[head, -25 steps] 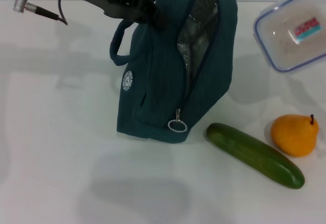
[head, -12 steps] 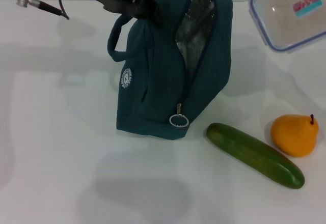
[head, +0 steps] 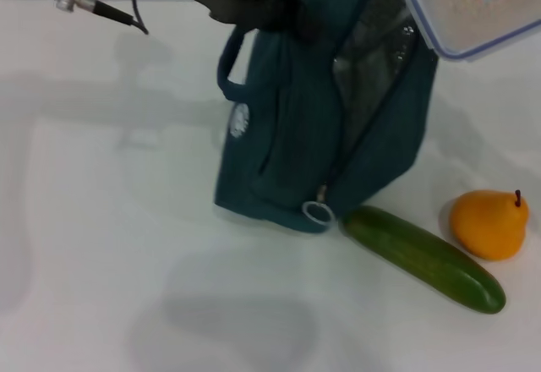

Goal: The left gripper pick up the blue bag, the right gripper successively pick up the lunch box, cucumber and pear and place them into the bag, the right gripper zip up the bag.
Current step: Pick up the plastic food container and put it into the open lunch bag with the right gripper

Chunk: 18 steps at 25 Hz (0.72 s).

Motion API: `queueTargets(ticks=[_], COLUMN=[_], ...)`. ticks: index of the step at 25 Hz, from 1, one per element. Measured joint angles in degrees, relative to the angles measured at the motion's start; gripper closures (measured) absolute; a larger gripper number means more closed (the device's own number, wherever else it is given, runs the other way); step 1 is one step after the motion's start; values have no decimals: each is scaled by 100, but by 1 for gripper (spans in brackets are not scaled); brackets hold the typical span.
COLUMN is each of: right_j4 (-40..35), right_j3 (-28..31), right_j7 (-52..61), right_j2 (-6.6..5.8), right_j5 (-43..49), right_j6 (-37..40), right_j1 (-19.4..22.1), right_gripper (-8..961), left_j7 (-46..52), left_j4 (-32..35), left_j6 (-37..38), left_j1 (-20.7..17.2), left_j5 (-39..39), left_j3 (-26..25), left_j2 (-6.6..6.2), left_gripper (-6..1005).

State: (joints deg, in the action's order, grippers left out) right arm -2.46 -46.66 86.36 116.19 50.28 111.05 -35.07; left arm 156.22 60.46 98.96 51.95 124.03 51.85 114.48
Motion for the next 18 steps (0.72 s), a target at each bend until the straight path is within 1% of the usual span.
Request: queueTargets(ticks=[4,11,14,18], right_j4=[0,0,0,32], right_j3=[-1,-3,0,-41], right_j7=[-35,-54,-68,-205], right_j2=[-1,-1,-1,-1], right_j5=[-8,-10,-10,-2], right_j6=[-6,24,20,-178], right_j1=[-75,-157,-185,-202], right_gripper=[857,857,857,857], left_j7=[13,-8,-28,-12], left_j4=[-35,-208,-229,-243], left_j6=[2,-20,-33,-35], left_j1=[0,-12,-30,-30], left_j5=[-106,-181,-165,-385], left_j3=[1,1,1,1], left_j2=[47,68,121,152], left_gripper=[945,945,944,944])
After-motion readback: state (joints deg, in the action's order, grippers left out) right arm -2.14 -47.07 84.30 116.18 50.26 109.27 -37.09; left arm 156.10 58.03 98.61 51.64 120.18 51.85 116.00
